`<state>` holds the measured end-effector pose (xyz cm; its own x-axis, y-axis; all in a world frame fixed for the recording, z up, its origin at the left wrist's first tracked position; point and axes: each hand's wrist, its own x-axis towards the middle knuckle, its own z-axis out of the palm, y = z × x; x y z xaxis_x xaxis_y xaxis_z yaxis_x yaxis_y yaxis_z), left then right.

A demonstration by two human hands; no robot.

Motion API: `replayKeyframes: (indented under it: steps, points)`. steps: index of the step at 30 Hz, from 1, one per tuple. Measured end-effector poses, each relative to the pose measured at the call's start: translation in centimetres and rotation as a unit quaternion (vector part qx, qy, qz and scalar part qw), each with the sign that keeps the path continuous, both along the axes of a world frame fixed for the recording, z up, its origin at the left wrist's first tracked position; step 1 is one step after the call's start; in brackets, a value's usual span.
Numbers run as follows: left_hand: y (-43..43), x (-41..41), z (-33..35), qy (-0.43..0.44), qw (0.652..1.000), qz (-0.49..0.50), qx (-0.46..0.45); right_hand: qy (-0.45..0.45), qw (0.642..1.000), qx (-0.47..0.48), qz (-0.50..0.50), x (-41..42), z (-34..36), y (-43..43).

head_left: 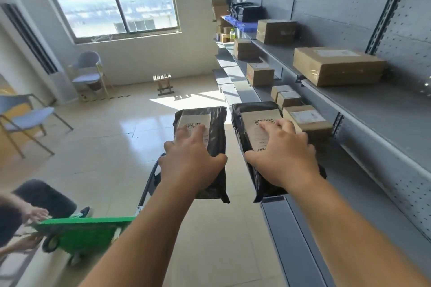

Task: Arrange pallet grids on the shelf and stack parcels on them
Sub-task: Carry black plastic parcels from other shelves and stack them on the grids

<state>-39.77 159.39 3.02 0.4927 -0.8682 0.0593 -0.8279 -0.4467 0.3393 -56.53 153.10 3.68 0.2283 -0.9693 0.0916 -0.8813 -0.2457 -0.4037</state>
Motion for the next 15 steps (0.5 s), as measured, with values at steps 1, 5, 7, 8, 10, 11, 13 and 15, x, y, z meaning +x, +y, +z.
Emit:
replayKeyframes:
  steps: [1,5,7,8,10,11,13,15]
  points:
    - [-1.2,0.3,0.0,-0.002,1.000,0.014,0.001,0.001,1.000,0.001,0.013,0.4,-0.1,-1.4]
    - [-5.6,1.4,-0.2,-0.012,0.998,0.060,0.002,-0.001,0.998,0.002,0.060,2.3,-0.4,-6.8]
    - [-7.6,2.0,-0.5,-0.011,0.997,0.078,-0.002,-0.001,0.997,0.001,0.081,3.5,-0.6,-9.2]
    - [-8.6,2.4,-0.6,-0.011,0.996,0.085,-0.002,-0.001,0.996,0.003,0.090,4.1,-0.7,-10.4]
    - [-10.5,3.3,-0.9,-0.011,0.995,0.096,0.002,0.001,0.994,0.007,0.105,5.3,-0.9,-12.6]
    - [-11.5,3.8,-1.1,-0.012,0.995,0.101,0.004,0.003,0.994,0.009,0.112,5.9,-1.1,-13.7]
    - [-13.5,5.2,-1.5,-0.010,0.994,0.109,0.010,0.007,0.992,0.013,0.122,7.4,-1.5,-16.0]
    - [-15.7,6.9,-1.9,-0.006,0.993,0.114,0.017,0.014,0.991,0.016,0.129,9.1,-1.8,-18.4]
